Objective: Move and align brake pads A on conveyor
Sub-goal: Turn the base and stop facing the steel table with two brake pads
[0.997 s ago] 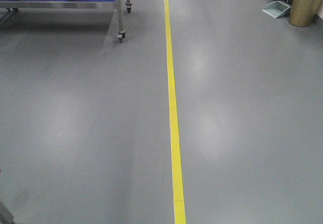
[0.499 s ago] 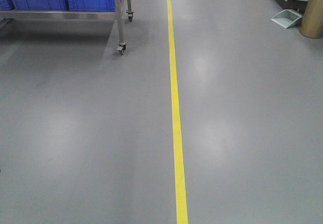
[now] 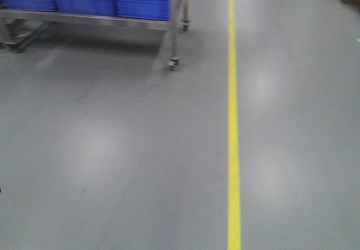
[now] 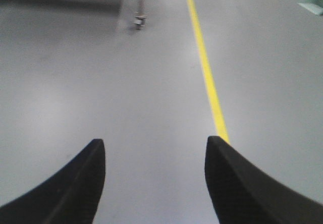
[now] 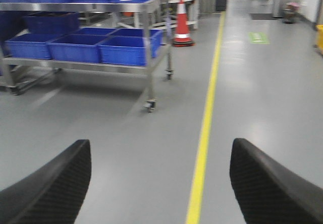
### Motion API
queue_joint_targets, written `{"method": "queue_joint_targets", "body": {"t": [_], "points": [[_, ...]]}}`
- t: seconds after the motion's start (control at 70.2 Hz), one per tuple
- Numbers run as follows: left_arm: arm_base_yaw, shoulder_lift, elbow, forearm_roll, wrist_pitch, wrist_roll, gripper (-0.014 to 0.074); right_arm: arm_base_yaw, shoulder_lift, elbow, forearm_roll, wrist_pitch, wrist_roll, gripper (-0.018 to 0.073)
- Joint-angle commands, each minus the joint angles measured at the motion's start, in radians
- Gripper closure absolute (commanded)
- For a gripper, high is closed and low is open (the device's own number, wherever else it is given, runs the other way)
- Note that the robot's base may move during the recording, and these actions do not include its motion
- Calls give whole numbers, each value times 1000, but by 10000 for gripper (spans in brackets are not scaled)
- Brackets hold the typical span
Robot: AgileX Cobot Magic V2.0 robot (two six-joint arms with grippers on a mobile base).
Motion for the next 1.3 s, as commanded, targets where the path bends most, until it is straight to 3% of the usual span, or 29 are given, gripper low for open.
{"method": "queue_joint_targets", "body": {"t": [0.0, 1.282], "points": [[-3, 5, -29, 2, -65, -5, 190, -4, 11, -28, -1, -78, -4, 23], [-3, 5, -29, 2, -64, -5, 190, -4, 11, -28, -1, -77, -4, 23]]}}
